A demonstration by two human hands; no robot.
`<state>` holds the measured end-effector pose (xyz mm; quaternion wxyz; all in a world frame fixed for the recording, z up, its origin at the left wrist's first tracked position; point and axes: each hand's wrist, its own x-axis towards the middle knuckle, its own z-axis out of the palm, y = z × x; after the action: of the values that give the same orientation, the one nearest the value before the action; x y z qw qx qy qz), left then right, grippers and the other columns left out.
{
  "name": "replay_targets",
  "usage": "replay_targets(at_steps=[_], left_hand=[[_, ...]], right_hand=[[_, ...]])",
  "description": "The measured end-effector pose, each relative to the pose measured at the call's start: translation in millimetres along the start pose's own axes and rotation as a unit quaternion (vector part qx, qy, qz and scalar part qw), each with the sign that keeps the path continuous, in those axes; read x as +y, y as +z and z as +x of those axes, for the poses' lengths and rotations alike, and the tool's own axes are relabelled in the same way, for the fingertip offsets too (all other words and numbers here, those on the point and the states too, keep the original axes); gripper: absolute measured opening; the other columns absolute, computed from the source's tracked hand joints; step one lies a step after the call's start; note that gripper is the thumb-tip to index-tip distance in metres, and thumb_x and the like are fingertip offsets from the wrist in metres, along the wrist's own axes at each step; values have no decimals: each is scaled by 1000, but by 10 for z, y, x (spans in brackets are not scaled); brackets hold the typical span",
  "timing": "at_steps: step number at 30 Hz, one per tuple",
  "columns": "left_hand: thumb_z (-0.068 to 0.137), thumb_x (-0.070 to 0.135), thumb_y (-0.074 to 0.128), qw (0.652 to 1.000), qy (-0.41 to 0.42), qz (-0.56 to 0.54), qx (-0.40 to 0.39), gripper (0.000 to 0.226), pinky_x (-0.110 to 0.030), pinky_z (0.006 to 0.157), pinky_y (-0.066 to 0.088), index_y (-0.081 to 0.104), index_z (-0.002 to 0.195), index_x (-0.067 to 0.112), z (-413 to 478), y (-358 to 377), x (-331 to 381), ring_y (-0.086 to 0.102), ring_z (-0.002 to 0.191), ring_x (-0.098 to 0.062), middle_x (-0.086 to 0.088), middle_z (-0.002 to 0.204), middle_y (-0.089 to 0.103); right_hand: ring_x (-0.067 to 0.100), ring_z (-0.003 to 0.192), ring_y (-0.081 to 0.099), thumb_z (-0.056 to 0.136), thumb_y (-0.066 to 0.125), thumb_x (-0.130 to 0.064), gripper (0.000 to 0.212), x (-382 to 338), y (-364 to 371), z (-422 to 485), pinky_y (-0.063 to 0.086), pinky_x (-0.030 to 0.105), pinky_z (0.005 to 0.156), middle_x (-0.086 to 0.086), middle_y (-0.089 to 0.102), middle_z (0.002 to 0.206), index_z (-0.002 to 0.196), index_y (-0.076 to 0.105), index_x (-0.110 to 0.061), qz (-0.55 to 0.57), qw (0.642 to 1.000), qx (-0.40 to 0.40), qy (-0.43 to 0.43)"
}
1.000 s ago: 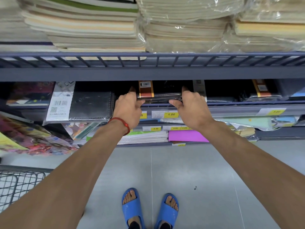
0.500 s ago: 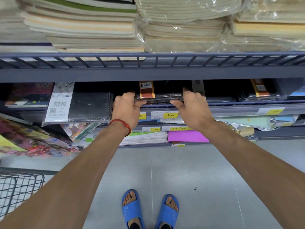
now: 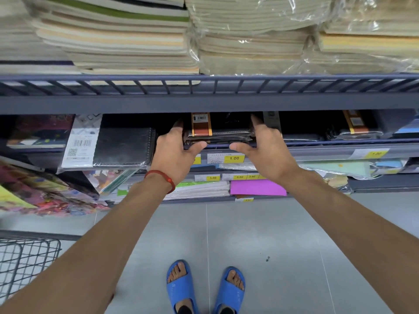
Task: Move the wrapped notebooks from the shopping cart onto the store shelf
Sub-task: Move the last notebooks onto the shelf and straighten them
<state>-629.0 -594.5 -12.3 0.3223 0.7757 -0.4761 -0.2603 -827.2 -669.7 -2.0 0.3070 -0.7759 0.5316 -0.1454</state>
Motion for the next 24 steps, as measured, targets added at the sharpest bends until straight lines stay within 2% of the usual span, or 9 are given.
replay_targets(at_steps=[3, 5, 7, 10, 12, 15, 18, 22, 24], left_hand=[[87, 37, 72, 998, 18, -50, 31, 27, -36, 89, 55, 62, 98, 15, -51, 29, -37, 67, 91, -21, -6, 98, 73], [90, 33, 69, 998, 27, -46, 42, 22, -38, 82, 55, 57, 83, 17, -52, 38, -53, 67, 83, -24, -3, 82, 73], [92, 32, 68, 997, 16, -39, 57, 34, -38, 74, 51, 49, 70, 13, -17, 49, -52, 56, 66, -26, -7, 65, 64], [92, 34, 67, 996, -4, -38, 77, 47, -23, 67, 43, 44, 63, 4, 5, 81, -23, 35, 59, -24, -17, 57, 51], [92, 36, 66, 996, -21, -32, 74, 49, -13, 62, 34, 47, 65, 1, 11, 99, -38, 36, 62, -24, -19, 61, 55], [90, 39, 68, 995, -18, -62, 79, 44, -37, 79, 48, 59, 72, 0, 36, 116, -81, 48, 69, -26, -17, 69, 68], [89, 37, 69, 995, -9, -52, 88, 45, -43, 82, 49, 59, 72, -3, 21, 117, -47, 47, 66, -28, -21, 70, 67], [90, 37, 67, 995, -3, -63, 78, 44, -45, 84, 50, 57, 73, -2, 11, 100, -78, 57, 71, -29, -20, 76, 69], [92, 34, 65, 997, -1, -54, 61, 38, -32, 80, 52, 56, 76, 1, -5, 81, -97, 62, 74, -22, -15, 73, 68]], right_hand=[[7, 68, 53, 94, 67, -40, 55, -16, 49, -74, 44, 16, 68, -10, 57, 78, 137, 52, -8, 51, 998, 33, -3], [11, 70, 48, 99, 59, -40, 65, 4, 102, -80, 44, 23, 78, -8, 52, 79, 151, 38, -7, 58, 997, 43, -6], [15, 80, 48, 101, 56, -38, 65, 5, 139, -58, 48, 33, 87, -6, 50, 77, 153, 35, -5, 52, 997, 61, 0], [21, 80, 53, 101, 58, -35, 62, -17, 198, -44, 51, 41, 87, -11, 43, 65, 151, 39, -3, 45, 995, 85, 4], [24, 80, 57, 100, 58, -36, 61, -10, 212, -44, 51, 43, 90, -9, 46, 64, 149, 41, -2, 48, 994, 94, 2], [22, 62, 55, 99, 60, -36, 50, 32, 166, -24, 52, 39, 79, -2, 54, 58, 132, 59, 1, 45, 993, 112, -5], [29, 53, 49, 97, 63, -37, 36, 51, 116, -1, 49, 40, 67, 7, 56, 55, 90, 67, -1, 38, 992, 120, -25], [14, 47, 41, 96, 64, -38, 34, 98, 83, 35, 49, 32, 64, -6, 48, 50, 85, 58, -7, 19, 994, 104, -26], [15, 57, 59, 97, 59, -43, 40, 124, 71, 30, 53, 31, 68, -1, 63, 62, 100, 60, -3, 17, 997, 73, -29]])
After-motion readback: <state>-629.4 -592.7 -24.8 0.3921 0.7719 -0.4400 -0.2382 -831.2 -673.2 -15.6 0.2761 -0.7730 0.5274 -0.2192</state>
